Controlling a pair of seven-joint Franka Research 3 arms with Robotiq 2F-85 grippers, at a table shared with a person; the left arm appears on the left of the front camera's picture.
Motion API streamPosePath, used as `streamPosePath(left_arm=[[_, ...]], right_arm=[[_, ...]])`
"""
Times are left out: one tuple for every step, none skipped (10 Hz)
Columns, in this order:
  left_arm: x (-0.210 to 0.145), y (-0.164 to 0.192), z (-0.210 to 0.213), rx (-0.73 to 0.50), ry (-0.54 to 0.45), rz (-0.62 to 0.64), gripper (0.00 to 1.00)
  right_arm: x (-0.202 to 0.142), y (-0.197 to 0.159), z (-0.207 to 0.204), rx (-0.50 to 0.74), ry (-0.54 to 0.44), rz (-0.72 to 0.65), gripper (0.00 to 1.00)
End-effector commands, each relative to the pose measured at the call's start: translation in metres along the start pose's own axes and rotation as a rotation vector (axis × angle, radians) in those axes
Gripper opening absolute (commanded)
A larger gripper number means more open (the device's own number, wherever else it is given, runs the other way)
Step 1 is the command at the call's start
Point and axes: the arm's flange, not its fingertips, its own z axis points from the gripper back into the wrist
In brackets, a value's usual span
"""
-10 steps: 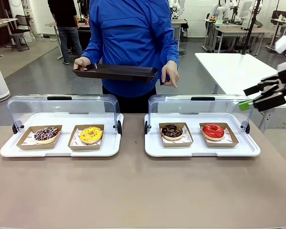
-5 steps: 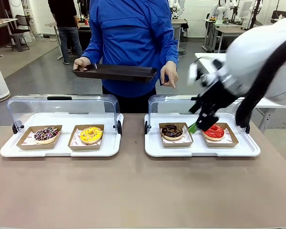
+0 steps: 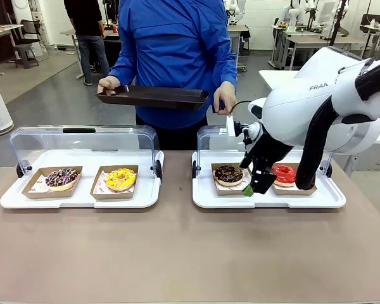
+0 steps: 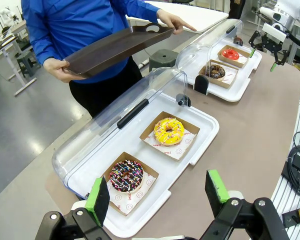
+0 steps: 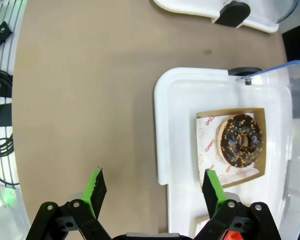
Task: Provide the desired donut to the person.
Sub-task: Pick up and lift the Paper togo box containing the Donut pointed at by the person.
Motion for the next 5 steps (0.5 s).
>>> streamPosePath(left_arm=[[0.0,0.0,0.001,-0.006,-0.005,0.006,1.0],[0.0,0.0,0.001,-0.006,-0.005,0.006,1.0],[0.0,0.0,0.001,-0.006,-0.005,0.006,1.0],[0.0,0.0,0.001,-0.006,-0.005,0.006,1.0],[0.0,0.0,0.001,-0.006,-0.005,0.006,1.0]], right_arm=[[0.001,0.0,0.001,0.01,-0.008,-0.005,1.0],[0.001,0.0,0.001,0.01,-0.008,-0.005,1.0],[0.0,0.0,0.001,-0.001,-0.001,-0.001,1.0],[0.008,-0.012,-0.022,-0.027,0.046,-0.007,1.0],[0.008,-0.021,-0.036,-0.049,0.103,-0.02,1.0]])
